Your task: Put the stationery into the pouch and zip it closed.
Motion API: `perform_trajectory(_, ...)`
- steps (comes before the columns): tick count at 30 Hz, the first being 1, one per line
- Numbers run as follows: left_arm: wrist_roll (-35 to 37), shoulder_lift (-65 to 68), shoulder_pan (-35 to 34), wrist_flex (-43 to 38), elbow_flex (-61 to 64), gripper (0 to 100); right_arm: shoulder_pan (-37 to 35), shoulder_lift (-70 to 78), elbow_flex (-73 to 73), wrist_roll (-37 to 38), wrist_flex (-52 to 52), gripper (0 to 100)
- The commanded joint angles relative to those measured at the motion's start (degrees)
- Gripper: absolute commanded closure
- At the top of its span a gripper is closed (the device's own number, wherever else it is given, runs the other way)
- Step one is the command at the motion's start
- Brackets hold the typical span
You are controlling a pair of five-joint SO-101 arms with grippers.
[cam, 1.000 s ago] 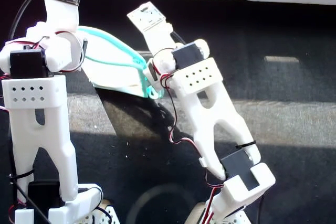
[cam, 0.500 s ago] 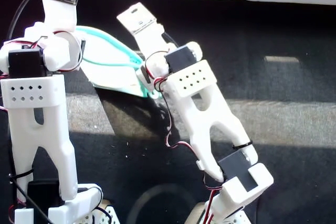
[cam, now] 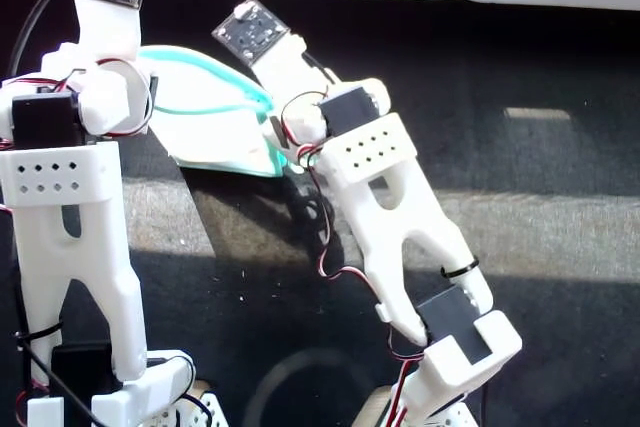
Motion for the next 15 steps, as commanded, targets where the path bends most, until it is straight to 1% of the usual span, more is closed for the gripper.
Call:
perform_trajectory(1,0.0,-0.1,0.3,0.9,-0.1,99,-2.8,-1.1,-1.1,2.1,-2.3,87.0)
perform_trajectory(4,0.0,-0.1,0.3,0.9,-0.1,99,-2.8,-3.9,-0.7,2.1,-2.6,97.8)
perform_trajectory(5,0.0,-0.1,0.3,0.9,-0.1,99,-2.8,-4.9,-0.7,2.0,-2.6,99.8)
perform_trajectory(6,0.0,-0.1,0.3,0.9,-0.1,99,-2.8,-5.8,-0.7,2.1,-2.3,98.7)
perform_trajectory(10,0.0,-0.1,0.3,0.9,0.0,99,-2.4,-10.6,-0.5,2.1,-2.2,99.4)
perform_trajectory(15,0.0,-0.1,0.3,0.9,0.0,99,-2.5,-15.9,-0.4,2.1,1.8,99.4)
